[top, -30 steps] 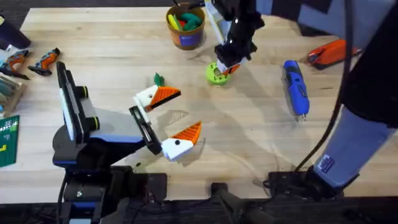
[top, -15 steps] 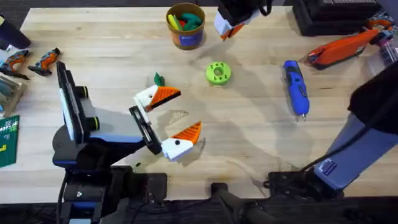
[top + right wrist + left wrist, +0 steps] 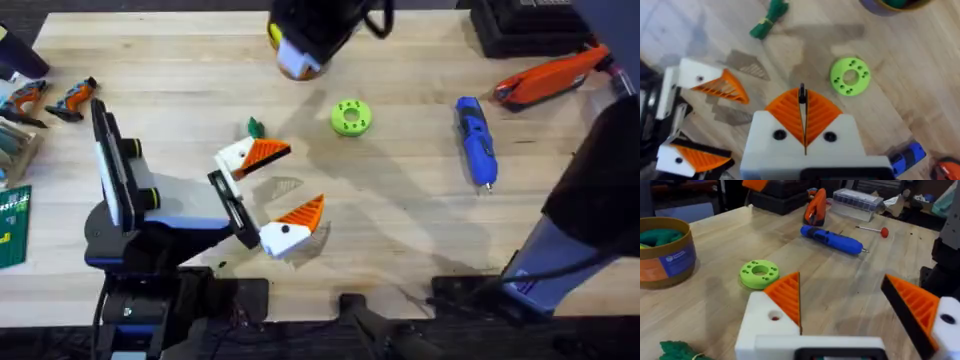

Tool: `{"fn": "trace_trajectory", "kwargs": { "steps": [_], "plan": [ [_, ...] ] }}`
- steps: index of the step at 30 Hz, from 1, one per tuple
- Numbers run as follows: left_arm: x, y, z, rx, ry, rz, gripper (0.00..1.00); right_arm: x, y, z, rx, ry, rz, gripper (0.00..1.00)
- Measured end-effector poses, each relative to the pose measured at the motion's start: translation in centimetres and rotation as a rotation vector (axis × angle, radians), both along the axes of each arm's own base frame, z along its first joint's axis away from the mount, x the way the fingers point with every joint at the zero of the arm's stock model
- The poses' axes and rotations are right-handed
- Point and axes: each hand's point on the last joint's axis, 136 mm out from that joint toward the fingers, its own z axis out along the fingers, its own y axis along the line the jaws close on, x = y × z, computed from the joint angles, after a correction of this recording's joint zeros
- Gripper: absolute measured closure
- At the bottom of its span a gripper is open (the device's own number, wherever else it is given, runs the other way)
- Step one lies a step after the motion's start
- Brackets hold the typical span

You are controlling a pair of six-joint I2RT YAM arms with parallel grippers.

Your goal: Pick up the gripper from the table and insert it into the empty holder that is missing its gripper. Then pick up a screw, insert it into the mounting hole, and use the screwdriver to tighten it. Finally, clean up the table by picking up the vegetable and placing it into the bucket.

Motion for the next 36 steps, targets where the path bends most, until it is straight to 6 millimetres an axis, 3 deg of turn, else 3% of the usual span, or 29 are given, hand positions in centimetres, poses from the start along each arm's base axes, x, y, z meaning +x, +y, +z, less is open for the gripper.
{"fn": "trace_trajectory", "kwargs": {
  "steps": [9,15,36],
  "plan": [
    [0.0,0.0,0.0,0.000,0.000,0.000,0.015,-5.4,4.2,-0.1,-0.028,-0.017,0.242,0.995],
    [0.0,0.0,0.0,0.000,0.000,0.000,0.015,-7.7,5.8,-0.1,-0.038,-0.032,0.354,0.995],
    [0.0,0.0,0.0,0.000,0.000,0.000,0.015,-8.9,7.0,-0.1,-0.051,-0.083,0.632,0.995]
  ]
}}
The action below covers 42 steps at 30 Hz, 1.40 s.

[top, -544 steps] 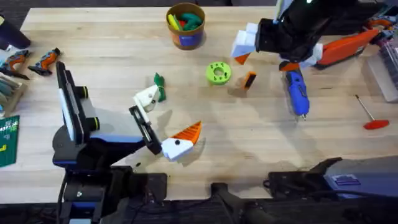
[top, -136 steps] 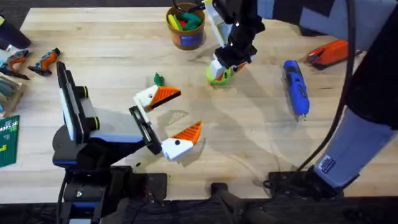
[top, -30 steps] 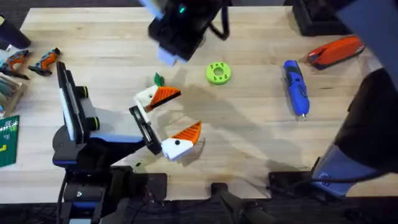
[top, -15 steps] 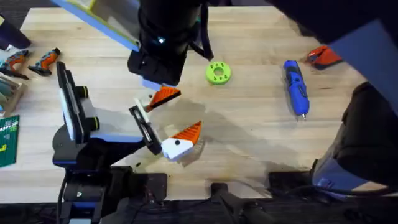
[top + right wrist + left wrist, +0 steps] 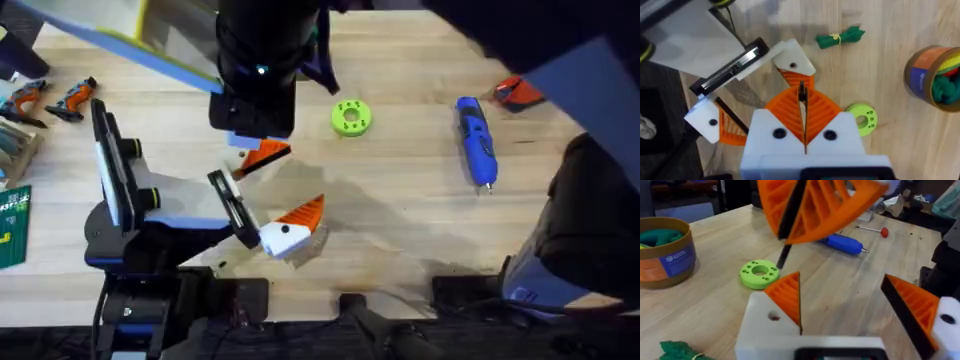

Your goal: Pick up the gripper from the table and insert it into the empty holder that is missing its gripper. Then pick up a screw, insert it into the mounting hole, and use the screwdriver to tighten it. Finally, clean up the table by picking up the vegetable and placing it into the bucket.

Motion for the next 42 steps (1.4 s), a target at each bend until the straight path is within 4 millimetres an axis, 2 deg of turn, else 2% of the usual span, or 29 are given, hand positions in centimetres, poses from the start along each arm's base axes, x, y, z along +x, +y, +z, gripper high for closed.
{"fn": "trace_trajectory", "kwargs": {
  "steps": [8,22,32,42],
  "plan": [
    [0.0,0.0,0.0,0.000,0.000,0.000,0.015,0.2,0.4,-0.7,-0.024,-0.031,0.103,0.995],
    [0.0,0.0,0.0,0.000,0.000,0.000,0.015,0.3,0.5,-0.8,-0.033,-0.047,0.152,0.995],
    [0.0,0.0,0.0,0.000,0.000,0.000,0.014,0.6,1.0,-2.5,-0.065,-0.027,0.158,0.995],
    [0.0,0.0,0.0,0.000,0.000,0.000,0.016,-0.4,1.3,-2.6,-0.043,0.026,0.177,0.995]
  ]
}}
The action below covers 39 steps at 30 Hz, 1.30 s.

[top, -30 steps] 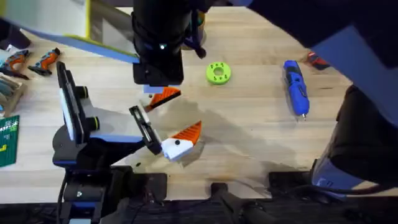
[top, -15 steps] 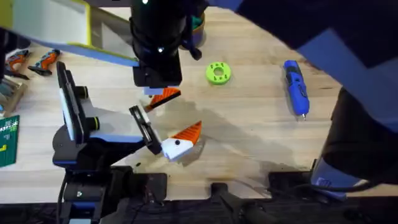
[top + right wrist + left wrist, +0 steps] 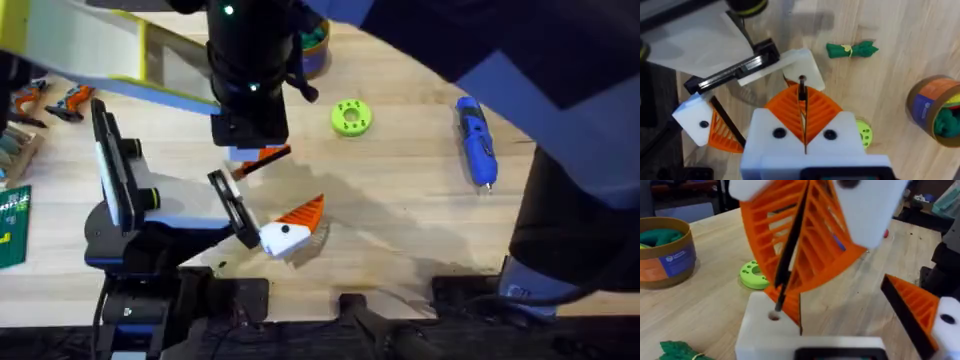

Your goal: Pick up the gripper from the table and insert it into the empty holder that is missing its gripper. Then pick up a screw, insert it into the mounting hole, and use the screwdriver to tighten it. Finally, clean up the table by picking up the vegetable and placing it into the bucket.

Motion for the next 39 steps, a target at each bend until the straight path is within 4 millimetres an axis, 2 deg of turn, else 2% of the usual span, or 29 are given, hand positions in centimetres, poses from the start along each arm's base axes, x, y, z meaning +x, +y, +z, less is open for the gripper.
{"fn": "trace_trajectory", "kwargs": {
  "steps": [39],
  "plan": [
    [0.00,0.00,0.01,0.000,0.000,0.000,0.015,0.18,-0.12,-0.02,-0.007,-0.010,-0.004,0.995]
  ]
}}
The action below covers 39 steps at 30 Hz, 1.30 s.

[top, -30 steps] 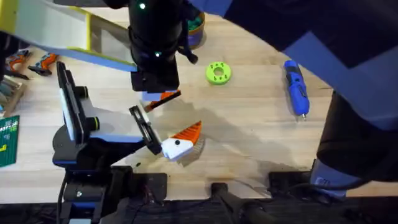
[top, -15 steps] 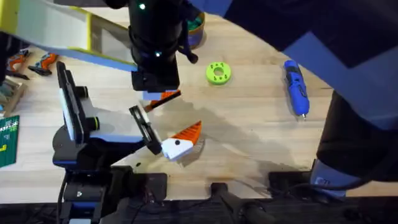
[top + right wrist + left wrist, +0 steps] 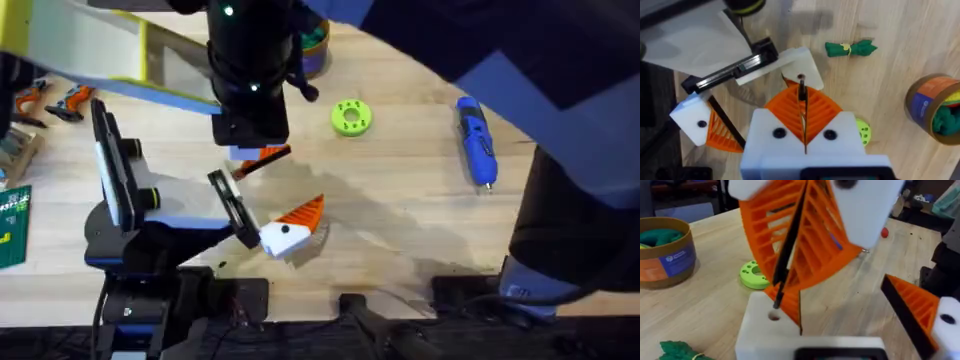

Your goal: Pick up the gripper from the table and insert it into the empty holder that is missing its gripper. Then pick up a screw, insert it into the mounting hole, and use the screwdriver to tighten it. Finally, clean up the table by picking up the vegetable and placing it into the bucket.

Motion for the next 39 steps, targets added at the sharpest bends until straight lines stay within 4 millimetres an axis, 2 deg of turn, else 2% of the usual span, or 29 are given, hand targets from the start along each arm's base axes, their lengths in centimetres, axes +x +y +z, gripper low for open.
{"fn": "trace_trajectory", "kwargs": {
  "steps": [10,39],
  "plan": [
    [0.0,0.0,0.0,-0.004,0.009,0.001,0.015,0.2,0.2,-1.1,-0.025,0.011,-0.001,0.995],
    [0.0,0.0,0.0,-0.006,0.011,0.001,0.014,0.2,0.3,-1.2,-0.024,0.012,-0.005,0.995]
  ]
}}
